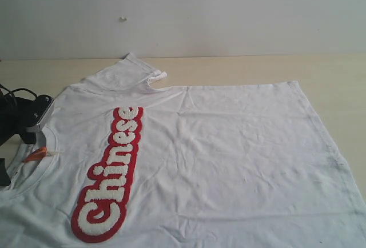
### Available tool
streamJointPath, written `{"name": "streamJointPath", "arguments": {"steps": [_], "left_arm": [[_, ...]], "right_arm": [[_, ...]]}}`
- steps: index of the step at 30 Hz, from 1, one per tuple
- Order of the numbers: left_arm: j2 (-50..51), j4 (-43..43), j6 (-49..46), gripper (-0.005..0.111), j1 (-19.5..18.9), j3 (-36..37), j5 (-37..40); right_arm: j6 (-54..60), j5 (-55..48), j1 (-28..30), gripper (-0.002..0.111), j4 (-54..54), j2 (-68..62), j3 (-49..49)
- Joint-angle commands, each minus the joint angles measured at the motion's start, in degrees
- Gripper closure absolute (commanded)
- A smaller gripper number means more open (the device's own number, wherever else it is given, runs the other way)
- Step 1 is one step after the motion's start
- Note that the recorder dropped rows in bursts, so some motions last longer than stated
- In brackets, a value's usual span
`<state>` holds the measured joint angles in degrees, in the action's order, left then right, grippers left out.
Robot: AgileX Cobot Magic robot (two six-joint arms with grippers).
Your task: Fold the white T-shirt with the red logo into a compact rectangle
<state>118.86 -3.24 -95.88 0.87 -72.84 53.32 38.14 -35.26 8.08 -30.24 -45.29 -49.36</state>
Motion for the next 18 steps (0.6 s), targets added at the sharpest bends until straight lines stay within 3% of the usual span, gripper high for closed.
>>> {"name": "streamJointPath", "arguments": {"steps": [1,7,12,18], "left_arm": [[1.9,-0.2,0.2,0.002,-0.2,0.8,1.9],[1.9,-0.2,0.2,0.002,-0.2,0.8,1.9],[1.9,-0.2,0.2,0.002,-0.2,0.8,1.9],[1.9,-0.2,0.2,0.002,-0.2,0.8,1.8]], "right_arm": [[0.2,-0.2,-0.1,0.023,-0.2,2.0,-0.3],[0.2,-4.2,-0.1,0.022,-0.4,3.2,-0.3],[2.6,-6.1,-0.1,0.004,-0.7,2.1,-0.3],[3.5,-15.1,-0.1,0.003,3.7,-4.8,-5.6]]}}
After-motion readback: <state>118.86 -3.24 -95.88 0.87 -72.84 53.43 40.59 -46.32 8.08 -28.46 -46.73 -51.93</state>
